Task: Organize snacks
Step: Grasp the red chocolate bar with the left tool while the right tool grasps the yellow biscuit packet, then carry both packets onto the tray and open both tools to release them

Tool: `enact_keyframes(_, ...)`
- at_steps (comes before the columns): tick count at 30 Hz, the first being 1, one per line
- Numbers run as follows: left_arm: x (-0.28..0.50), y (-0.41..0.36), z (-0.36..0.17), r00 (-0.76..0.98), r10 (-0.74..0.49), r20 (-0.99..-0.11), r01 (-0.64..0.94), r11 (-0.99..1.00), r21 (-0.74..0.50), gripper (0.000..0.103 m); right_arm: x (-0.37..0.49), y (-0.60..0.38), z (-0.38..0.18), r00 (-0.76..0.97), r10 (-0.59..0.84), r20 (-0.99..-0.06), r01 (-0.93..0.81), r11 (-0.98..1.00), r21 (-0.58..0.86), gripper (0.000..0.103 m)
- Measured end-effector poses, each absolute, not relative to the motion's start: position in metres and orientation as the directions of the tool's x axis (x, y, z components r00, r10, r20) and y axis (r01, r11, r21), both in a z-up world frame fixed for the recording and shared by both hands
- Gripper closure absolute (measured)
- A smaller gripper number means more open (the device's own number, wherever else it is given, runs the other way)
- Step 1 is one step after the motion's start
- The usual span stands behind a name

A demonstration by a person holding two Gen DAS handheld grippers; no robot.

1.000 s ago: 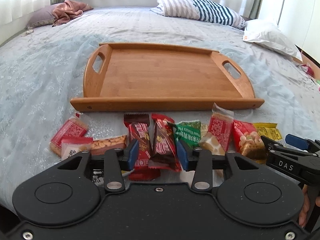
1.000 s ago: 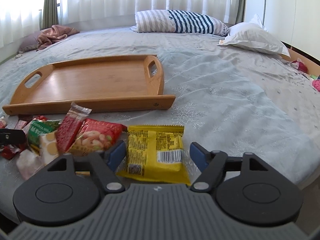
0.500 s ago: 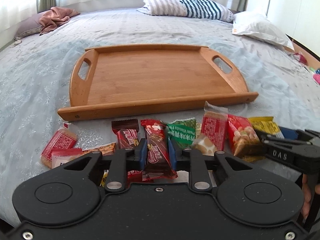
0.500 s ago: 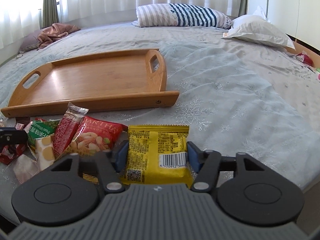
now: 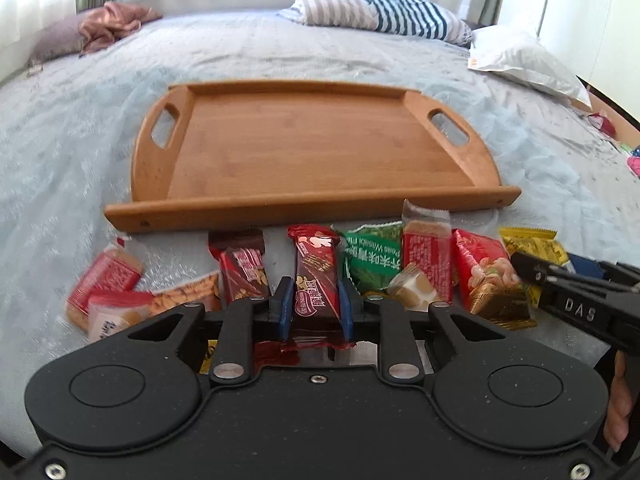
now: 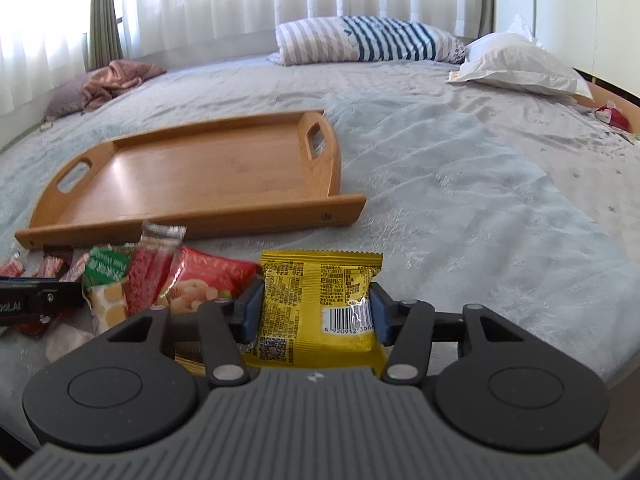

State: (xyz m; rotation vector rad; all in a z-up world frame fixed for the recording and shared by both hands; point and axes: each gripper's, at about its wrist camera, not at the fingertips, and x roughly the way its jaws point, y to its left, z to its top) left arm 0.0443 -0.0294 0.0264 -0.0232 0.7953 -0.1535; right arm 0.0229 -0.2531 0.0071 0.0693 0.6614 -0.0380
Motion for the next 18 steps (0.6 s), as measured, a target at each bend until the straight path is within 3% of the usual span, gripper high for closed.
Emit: enact_keyframes(18,0.074,-0.016,0.070,0.765,-0.174,-0.620,0.111,0.984,-0.139,0.081,0.069,-0.253,0.038,0.828,0.087,-0.554,-0.013,0.991,0.136,0.046)
